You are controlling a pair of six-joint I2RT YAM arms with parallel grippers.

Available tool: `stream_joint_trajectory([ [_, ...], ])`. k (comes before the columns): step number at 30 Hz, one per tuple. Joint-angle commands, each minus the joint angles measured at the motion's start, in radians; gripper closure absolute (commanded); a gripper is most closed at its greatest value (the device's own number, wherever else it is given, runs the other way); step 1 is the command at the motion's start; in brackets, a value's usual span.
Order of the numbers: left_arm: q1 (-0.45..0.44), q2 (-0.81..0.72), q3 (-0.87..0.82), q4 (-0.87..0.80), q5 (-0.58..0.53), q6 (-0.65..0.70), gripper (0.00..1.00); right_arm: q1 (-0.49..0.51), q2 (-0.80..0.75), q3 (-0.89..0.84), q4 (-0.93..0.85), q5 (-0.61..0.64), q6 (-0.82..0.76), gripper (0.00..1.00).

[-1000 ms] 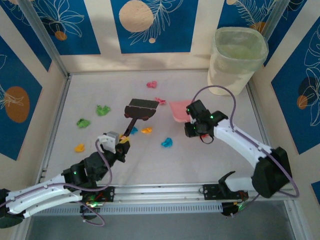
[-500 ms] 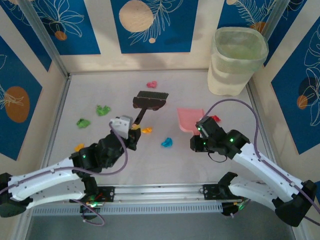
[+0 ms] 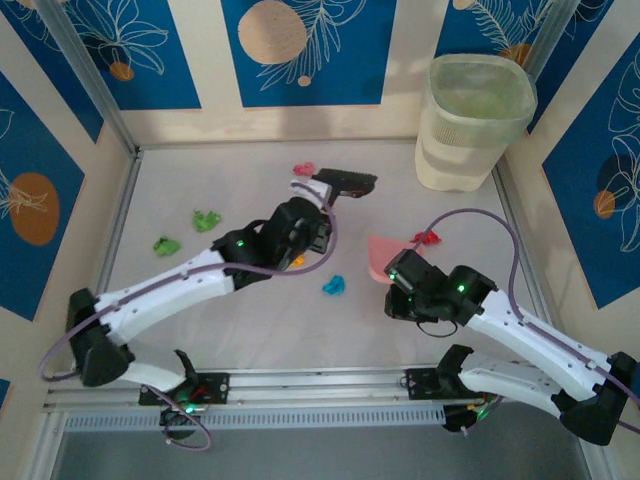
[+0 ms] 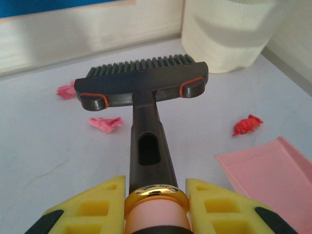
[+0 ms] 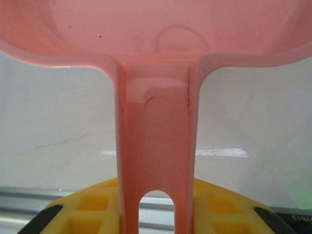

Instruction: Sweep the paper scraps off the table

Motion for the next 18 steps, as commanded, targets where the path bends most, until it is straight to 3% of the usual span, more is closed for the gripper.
stream_joint_trajectory([
  [1,0.009,0.099,0.138,0.013,0.139,0.062,1.0,0.0,0.01,0.013,-0.124,0.088,0.167,1.0],
  [4,0.012,0.205,0.228,0.014,0.203,0.079,1.0,-0.015,0.009,0.005,-0.195,0.142,0.254,1.0],
  [9,0.015,0.359,0.364,-0.023,0.34,0.09,1.0,-0.086,0.002,-0.001,-0.245,0.112,0.319,1.0],
  [18,0.015,0.553,0.553,-0.099,0.413,0.126,1.0,-0.348,0.022,-0.091,-0.071,-0.054,0.158,1.0],
])
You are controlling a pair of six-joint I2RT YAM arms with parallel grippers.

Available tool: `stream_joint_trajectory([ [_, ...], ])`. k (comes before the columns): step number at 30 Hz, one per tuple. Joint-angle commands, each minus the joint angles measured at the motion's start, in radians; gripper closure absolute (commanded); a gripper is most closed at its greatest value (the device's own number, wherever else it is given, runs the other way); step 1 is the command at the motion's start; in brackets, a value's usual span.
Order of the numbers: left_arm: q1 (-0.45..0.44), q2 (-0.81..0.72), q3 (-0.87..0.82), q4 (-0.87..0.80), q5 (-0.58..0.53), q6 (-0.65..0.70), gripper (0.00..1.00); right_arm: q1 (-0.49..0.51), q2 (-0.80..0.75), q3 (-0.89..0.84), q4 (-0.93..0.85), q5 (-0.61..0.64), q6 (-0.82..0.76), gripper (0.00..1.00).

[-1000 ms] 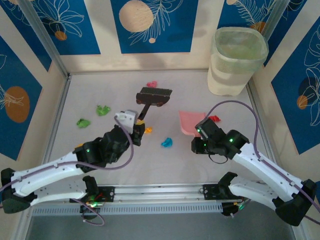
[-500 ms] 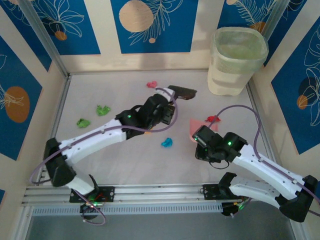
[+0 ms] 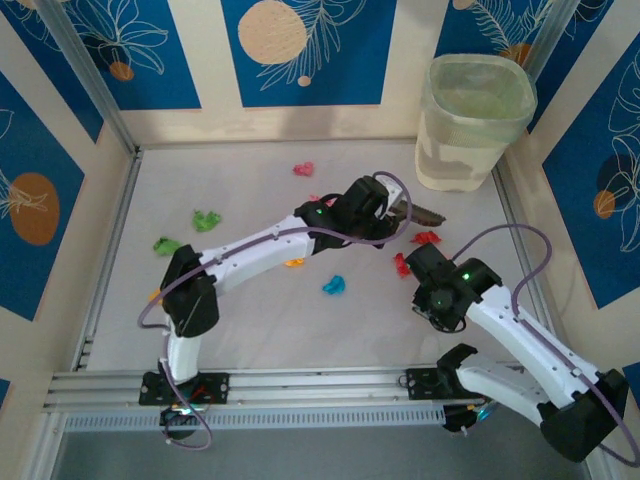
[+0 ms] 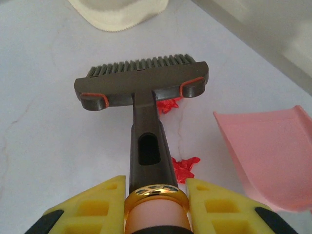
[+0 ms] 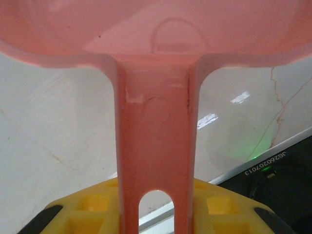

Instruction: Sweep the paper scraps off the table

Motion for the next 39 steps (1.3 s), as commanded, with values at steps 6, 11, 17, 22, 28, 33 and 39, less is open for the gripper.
stream_joint_trajectory([
  [6,0.012,0.116,0.197,-0.091,0.058,0.063,1.0,-0.07,0.121,-0.023,0.119,-0.067,-0.113,1.0],
  [11,0.021,0.153,0.233,-0.122,0.093,0.077,1.0,-0.082,0.238,-0.015,0.197,-0.102,-0.164,1.0],
  [17,0.038,0.154,0.225,-0.136,0.145,0.087,1.0,-0.123,0.353,0.013,0.238,-0.086,-0.221,1.0],
  [22,0.048,0.154,0.215,-0.15,0.201,0.104,1.0,-0.152,0.405,0.026,0.277,-0.084,-0.257,1.0],
  [28,0.062,0.127,0.169,-0.148,0.272,0.12,1.0,-0.17,0.427,0.032,0.325,-0.078,-0.313,1.0],
  [33,0.086,0.085,0.096,-0.128,0.329,0.123,1.0,-0.211,0.46,0.042,0.348,-0.081,-0.353,1.0],
  [39,0.119,0.032,0.012,-0.071,0.469,0.089,1.0,-0.236,0.466,0.034,0.41,-0.093,-0.405,1.0],
])
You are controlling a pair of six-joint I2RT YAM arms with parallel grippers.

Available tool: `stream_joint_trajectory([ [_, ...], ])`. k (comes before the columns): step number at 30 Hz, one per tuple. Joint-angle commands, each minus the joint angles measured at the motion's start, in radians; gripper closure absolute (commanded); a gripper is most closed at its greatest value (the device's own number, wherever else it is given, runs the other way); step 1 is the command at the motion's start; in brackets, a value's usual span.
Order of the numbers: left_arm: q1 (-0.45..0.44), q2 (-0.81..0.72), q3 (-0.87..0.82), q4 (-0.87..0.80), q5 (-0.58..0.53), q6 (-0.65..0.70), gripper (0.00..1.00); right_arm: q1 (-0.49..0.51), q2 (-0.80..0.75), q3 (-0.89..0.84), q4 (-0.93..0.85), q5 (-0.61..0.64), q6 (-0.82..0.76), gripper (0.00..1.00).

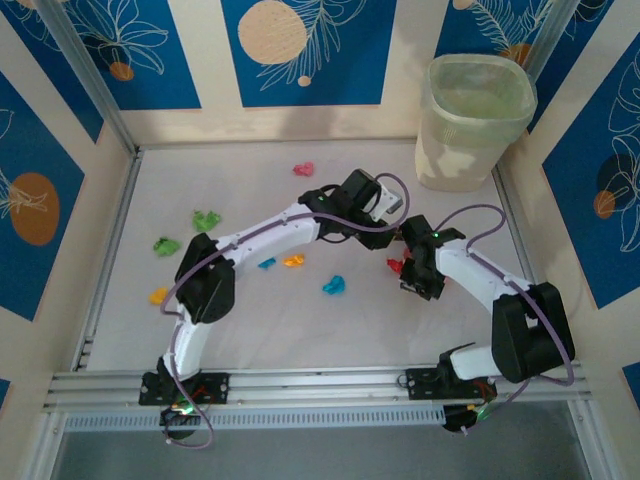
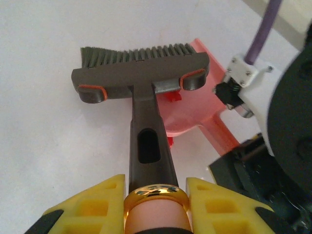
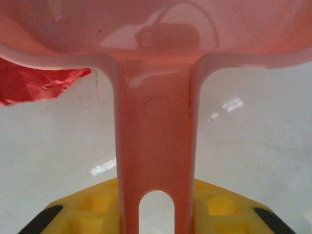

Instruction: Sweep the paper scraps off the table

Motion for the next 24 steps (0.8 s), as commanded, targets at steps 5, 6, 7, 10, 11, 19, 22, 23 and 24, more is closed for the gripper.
stream_joint_trajectory([
  [5,0.023,-0.099,-0.06,0.036,0.164,-0.009,1.0,-0.006,-0.02,0.008,0.059,-0.002,-0.067,1.0],
  [6,0.024,-0.104,-0.065,0.036,0.16,-0.007,1.0,-0.006,-0.028,0.005,0.063,0.007,-0.072,1.0],
  [7,0.026,-0.112,-0.072,0.041,0.154,-0.009,1.0,-0.007,-0.04,0.001,0.069,0.012,-0.075,1.0],
  [10,0.035,-0.129,-0.092,0.064,0.162,-0.022,1.0,-0.009,-0.067,-0.008,0.083,0.024,-0.085,1.0],
  [11,0.038,-0.133,-0.095,0.066,0.17,-0.026,1.0,-0.006,-0.077,-0.008,0.085,0.03,-0.088,1.0],
  [19,0.055,-0.22,-0.172,0.153,0.16,-0.061,1.0,0.024,-0.168,-0.01,0.087,0.093,-0.111,1.0],
  [22,0.065,-0.271,-0.217,0.2,0.131,-0.084,1.0,0.051,-0.199,-0.009,0.093,0.144,-0.121,1.0],
  [23,0.069,-0.288,-0.231,0.214,0.119,-0.091,1.0,0.067,-0.213,-0.009,0.1,0.167,-0.13,1.0],
  [24,0.071,-0.303,-0.245,0.229,0.11,-0.097,1.0,0.083,-0.223,-0.008,0.106,0.188,-0.139,1.0],
])
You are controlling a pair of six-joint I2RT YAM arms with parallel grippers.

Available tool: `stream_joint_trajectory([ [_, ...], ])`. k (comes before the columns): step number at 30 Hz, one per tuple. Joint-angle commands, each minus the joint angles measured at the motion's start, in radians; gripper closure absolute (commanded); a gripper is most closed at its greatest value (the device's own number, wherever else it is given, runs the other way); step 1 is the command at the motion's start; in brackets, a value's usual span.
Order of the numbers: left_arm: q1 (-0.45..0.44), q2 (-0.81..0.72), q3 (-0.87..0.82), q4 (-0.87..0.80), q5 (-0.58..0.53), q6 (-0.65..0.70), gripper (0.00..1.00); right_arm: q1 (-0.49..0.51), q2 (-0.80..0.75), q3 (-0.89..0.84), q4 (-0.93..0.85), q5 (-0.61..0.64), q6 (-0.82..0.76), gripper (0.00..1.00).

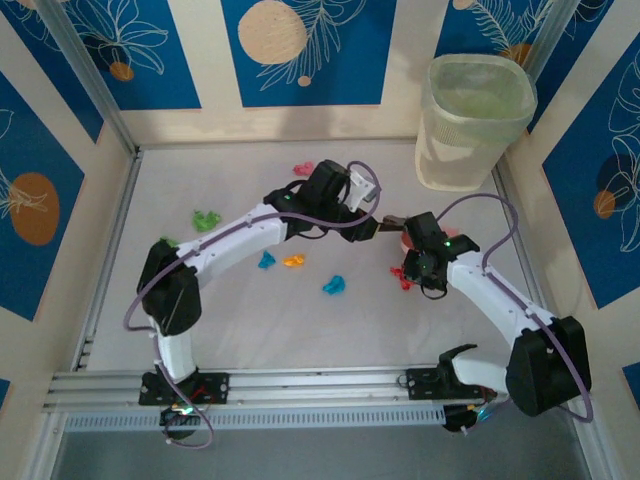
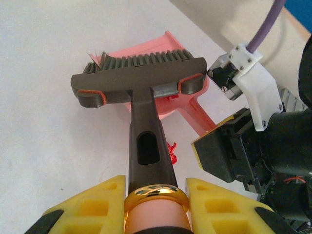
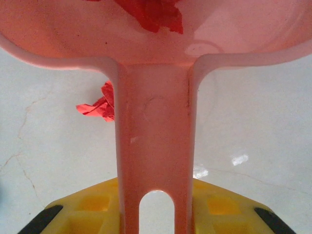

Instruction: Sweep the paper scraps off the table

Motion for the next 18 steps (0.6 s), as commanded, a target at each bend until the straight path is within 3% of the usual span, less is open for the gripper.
stream_joint_trajectory([
  [1,0.013,-0.092,-0.038,0.102,0.01,-0.04,1.0,0.049,-0.048,-0.004,0.061,0.104,-0.047,1.0],
  [5,0.023,-0.172,-0.106,0.15,-0.05,-0.061,1.0,0.096,-0.074,0.015,0.086,0.166,-0.083,1.0],
  [10,0.045,-0.301,-0.219,0.229,-0.182,-0.1,1.0,0.129,-0.06,0.086,0.088,0.155,-0.127,1.0],
  [18,0.071,-0.525,-0.404,0.316,-0.483,-0.181,1.0,0.191,-0.024,0.237,0.019,0.081,-0.17,1.0],
])
